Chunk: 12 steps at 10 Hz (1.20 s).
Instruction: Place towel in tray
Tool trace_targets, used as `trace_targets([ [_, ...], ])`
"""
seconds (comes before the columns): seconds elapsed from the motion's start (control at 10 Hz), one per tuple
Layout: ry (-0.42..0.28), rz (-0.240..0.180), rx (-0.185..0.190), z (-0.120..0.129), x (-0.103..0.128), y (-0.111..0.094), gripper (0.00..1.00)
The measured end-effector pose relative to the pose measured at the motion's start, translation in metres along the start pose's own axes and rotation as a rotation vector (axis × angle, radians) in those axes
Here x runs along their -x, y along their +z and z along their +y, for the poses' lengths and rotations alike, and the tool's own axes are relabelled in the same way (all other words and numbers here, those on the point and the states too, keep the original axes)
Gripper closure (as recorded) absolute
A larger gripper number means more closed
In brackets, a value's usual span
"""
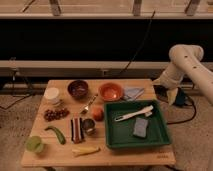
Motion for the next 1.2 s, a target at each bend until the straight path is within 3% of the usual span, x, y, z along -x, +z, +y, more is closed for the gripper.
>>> trace_targets([
  [0.6,-0.003,-0.002,0.015,-0.006,-0.003,-0.001,0.2],
  [1.0,-0.013,0.048,0.043,-0.05,0.012,0.029,0.2],
  [1.2,-0.02,0.075,0.025,-0.093,0.02,0.051,0.2],
])
